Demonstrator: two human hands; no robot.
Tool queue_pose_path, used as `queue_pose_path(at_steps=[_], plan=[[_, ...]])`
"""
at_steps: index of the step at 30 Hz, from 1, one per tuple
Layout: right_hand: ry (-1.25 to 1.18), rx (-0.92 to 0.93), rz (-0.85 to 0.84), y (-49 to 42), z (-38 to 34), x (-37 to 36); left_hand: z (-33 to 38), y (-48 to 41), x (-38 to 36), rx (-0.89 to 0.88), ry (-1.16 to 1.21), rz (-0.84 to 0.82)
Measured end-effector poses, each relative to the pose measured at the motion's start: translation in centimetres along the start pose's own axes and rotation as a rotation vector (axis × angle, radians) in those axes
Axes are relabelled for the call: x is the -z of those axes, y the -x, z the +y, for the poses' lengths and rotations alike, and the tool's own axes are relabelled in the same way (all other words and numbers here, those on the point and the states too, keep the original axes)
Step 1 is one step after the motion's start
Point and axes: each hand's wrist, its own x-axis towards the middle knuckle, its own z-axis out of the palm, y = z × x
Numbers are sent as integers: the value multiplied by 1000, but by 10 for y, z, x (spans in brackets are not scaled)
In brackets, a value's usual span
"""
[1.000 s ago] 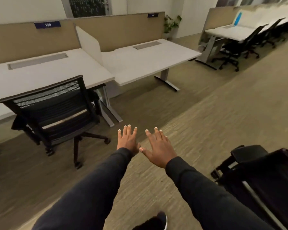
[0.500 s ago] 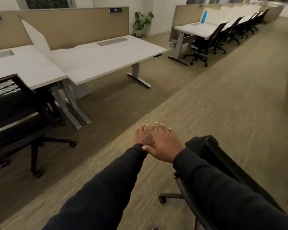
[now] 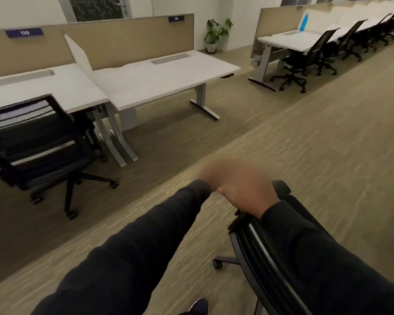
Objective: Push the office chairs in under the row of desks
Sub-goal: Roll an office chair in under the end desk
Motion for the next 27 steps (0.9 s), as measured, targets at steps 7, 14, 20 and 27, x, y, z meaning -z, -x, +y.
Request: queue_pose_path(at_steps=[7, 14, 20, 27], plan=[[-156, -80, -103, 114, 57, 3, 75, 55, -45, 22, -26, 92], [-103, -215, -71, 201, 94, -14, 109, 80, -80, 193, -503, 99], [-74, -88, -85, 183, 99, -13, 118, 71, -87, 346, -559, 157], [-64, -33, -91, 139, 95, -25, 99, 47, -71, 369, -615, 226]])
